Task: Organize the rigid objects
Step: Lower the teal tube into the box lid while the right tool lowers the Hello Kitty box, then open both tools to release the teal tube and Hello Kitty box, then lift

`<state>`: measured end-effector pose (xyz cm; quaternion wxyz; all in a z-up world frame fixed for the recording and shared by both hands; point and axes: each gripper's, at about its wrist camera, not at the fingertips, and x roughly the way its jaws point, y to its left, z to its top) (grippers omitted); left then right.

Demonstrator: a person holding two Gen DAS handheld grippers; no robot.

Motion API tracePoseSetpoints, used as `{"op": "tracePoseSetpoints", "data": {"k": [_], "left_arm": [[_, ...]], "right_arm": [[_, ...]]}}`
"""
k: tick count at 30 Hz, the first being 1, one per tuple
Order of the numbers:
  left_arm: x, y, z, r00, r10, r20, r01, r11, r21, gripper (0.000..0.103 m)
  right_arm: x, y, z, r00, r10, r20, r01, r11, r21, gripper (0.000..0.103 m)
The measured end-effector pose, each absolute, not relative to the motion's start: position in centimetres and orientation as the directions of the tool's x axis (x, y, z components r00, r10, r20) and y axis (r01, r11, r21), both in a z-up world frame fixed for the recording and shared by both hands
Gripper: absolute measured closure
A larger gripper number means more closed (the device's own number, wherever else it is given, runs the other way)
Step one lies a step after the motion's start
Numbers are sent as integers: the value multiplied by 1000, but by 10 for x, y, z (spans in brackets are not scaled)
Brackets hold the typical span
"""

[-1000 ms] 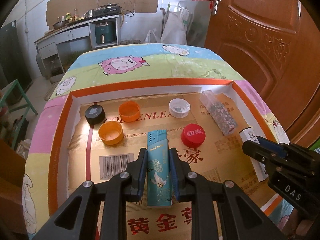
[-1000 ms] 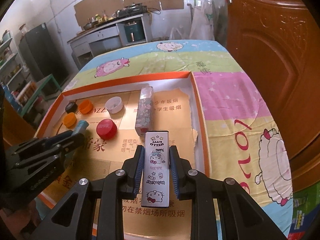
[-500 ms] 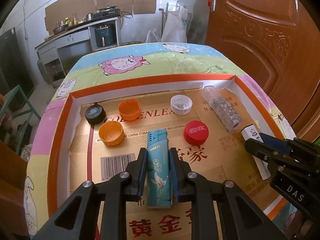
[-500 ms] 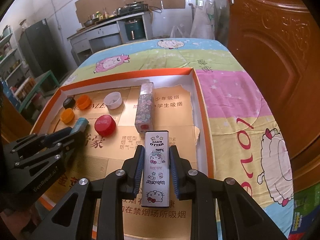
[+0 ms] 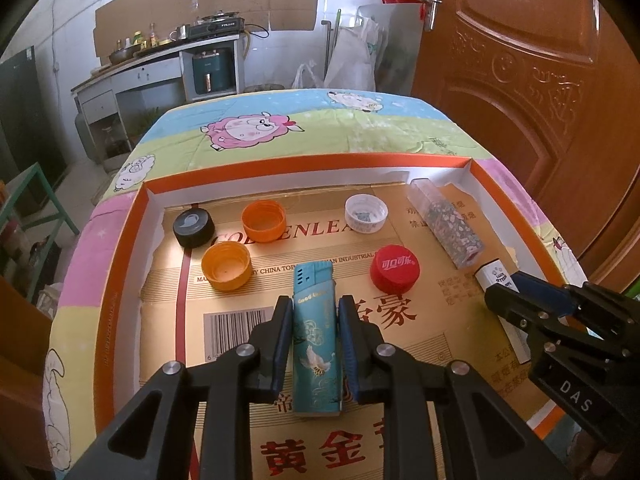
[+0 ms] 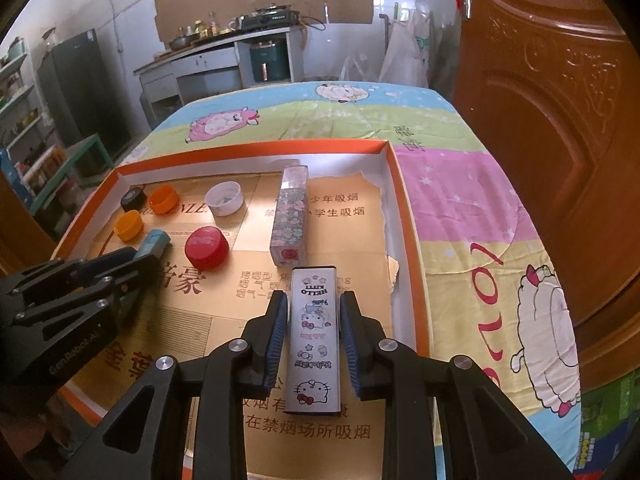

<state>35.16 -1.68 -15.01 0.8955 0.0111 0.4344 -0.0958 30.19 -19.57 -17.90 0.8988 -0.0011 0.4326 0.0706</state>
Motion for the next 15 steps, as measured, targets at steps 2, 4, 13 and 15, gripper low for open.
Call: {"op": "tracePoseSetpoints", "data": {"k": [2, 4, 13, 15], "left_arm": [[351, -16, -150, 604, -165, -779, 184, 981, -65, 73], [351, -16, -148, 604, -168, -779, 186, 980, -66, 67], [348, -15, -145, 611, -165, -774, 179, 981, -68, 63], [346, -14, -142, 623, -166, -765, 176, 982, -70, 63]], "right_arm": [[300, -194, -178, 616, 128, -777, -133, 989, 58, 72], [298, -193, -177, 619, 132, -774, -135, 989, 60, 71], [296, -192, -173, 625, 136, -769, -138, 988, 63, 71], [294, -192, -171, 628, 138, -766, -139, 988, 64, 71]]}}
